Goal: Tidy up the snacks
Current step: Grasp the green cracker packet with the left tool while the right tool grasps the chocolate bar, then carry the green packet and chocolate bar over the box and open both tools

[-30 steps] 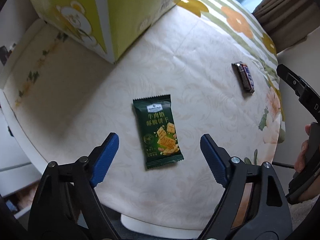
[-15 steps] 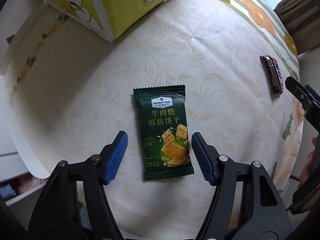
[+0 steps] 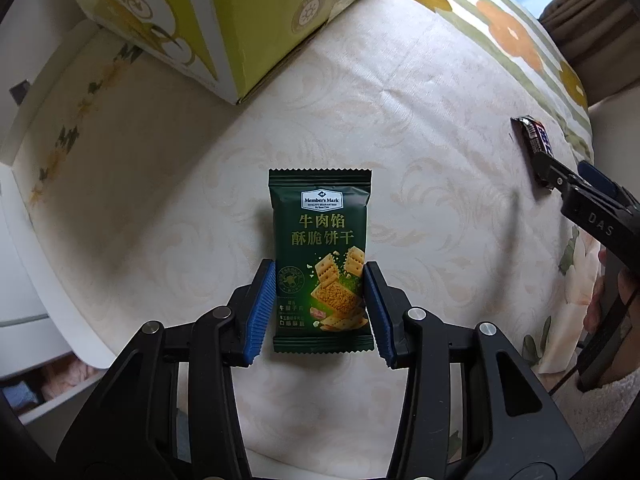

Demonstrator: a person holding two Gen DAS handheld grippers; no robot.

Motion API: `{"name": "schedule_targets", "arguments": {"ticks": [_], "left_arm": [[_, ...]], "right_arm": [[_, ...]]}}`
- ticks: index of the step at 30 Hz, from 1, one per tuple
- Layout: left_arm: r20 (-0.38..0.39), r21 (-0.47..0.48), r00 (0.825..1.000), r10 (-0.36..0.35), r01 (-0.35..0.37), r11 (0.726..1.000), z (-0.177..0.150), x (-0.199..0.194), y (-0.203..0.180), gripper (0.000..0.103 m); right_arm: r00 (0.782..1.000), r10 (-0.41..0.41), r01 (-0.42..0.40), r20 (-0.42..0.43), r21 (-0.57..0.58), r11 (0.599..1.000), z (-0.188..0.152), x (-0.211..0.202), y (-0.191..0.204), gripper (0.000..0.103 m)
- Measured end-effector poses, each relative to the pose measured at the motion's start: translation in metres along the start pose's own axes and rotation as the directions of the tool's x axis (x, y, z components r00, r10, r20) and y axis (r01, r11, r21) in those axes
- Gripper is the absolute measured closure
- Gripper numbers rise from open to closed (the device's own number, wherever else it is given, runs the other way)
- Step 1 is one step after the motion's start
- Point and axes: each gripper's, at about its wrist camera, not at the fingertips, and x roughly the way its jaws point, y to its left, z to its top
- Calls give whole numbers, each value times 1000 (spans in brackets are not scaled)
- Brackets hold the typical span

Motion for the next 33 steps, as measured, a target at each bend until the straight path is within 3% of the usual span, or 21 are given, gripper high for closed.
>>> {"name": "schedule_targets", "arguments": {"ticks": [2, 9, 11, 17, 23, 30, 33], "left_arm": [[15, 13, 1000, -1, 1, 1000, 1, -5, -2, 63], [39, 25, 999, -15, 14, 1000, -3, -19, 0, 63], [44, 27, 999, -20, 19, 999, -5, -23, 1, 63], [85, 55, 996, -33, 28, 998, -11, -43, 5, 63], [151, 83, 985, -81, 69, 994, -13, -80, 8, 63], [274, 100, 951, -147, 124, 987, 2, -144, 30, 63], [338, 96, 928, -158, 132, 986, 14, -170, 45, 63]], "right_arm": [[1000, 4, -4, -11, -10, 1000, 2, 6, 0, 25], [1000, 11, -11, -6, -47, 999, 6, 14, 9, 53], [1000, 22, -23, -6, -60, 998, 6, 12, 15, 76], [1000, 27, -27, 3, -52, 998, 3, 1, 27, 77], [996, 68, -67, 50, -9, 998, 13, -36, 35, 77], [982, 110, -109, 151, -12, 994, 36, -102, 57, 77], [973, 120, -117, 195, -25, 993, 45, -127, 68, 77]]}}
